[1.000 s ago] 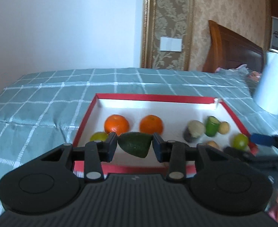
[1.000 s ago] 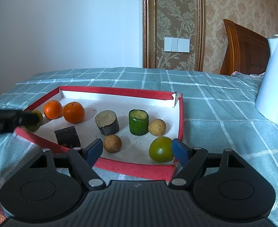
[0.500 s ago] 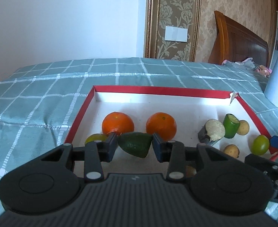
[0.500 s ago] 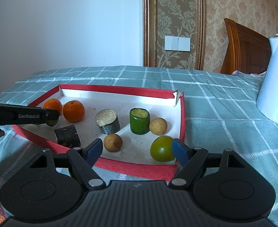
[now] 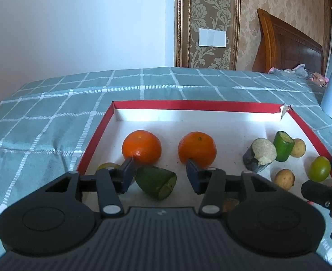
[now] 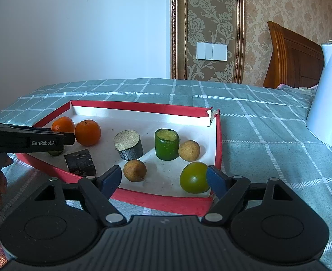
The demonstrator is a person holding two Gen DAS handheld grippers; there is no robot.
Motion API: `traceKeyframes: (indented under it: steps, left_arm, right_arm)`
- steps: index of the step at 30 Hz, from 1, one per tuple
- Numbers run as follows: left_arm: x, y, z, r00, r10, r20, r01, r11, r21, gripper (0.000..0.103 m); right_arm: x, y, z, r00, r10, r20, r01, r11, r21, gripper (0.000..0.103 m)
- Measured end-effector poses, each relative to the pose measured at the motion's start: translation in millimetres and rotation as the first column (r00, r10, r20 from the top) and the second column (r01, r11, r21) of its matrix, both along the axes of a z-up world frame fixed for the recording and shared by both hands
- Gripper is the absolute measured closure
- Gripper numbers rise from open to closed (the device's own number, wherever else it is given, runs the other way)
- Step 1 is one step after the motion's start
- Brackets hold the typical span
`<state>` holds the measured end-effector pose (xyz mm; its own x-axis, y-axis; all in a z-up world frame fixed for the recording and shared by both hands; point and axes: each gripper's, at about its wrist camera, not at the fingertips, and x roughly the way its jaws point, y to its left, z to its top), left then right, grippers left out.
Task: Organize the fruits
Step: 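Carry the cucumber chunk into the tray and open the left gripper, then withdraw the left gripper from the tray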
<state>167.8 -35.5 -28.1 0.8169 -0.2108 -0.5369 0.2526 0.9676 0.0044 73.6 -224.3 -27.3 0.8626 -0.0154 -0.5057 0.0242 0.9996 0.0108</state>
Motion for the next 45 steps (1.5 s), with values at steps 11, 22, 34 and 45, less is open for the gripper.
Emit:
traceKeyframes:
  steps: [11, 22, 34, 45]
  left_arm:
    - [-6.9, -3.9, -2.8, 1.000, 0.010, 0.000, -0.010, 1.000, 0.023, 0.033]
    - [-25.3, 2.5, -0.5, 1.000, 0.009, -0.012, -0.009, 1.000, 0.016, 0.027]
    - [-67.3, 19.2, 18.2, 0.994, 0.091, 0.056, -0.093, 0.996, 0.016, 0.009]
    - [-129.1, 29.1, 38.5, 0.986, 0.141, 0.094, -0.136, 0.989, -0.061, 0.000]
  right_arm:
    - [-0.1, -0.1, -0.2, 1.000, -0.001, 0.001, 0.001, 1.000, -0.001, 0.020]
    - [0.2, -0.3, 0.0, 1.000, -0.001, 0.002, 0.001, 1.000, -0.001, 0.019]
    - [-1.0, -1.9, 2.0, 1.000, 0.000, 0.007, 0.000, 1.000, 0.005, 0.019]
    - [-24.4, -4.0, 8.8, 1.000, 0.008, 0.020, -0.010, 0.995, 0.095, 0.018]
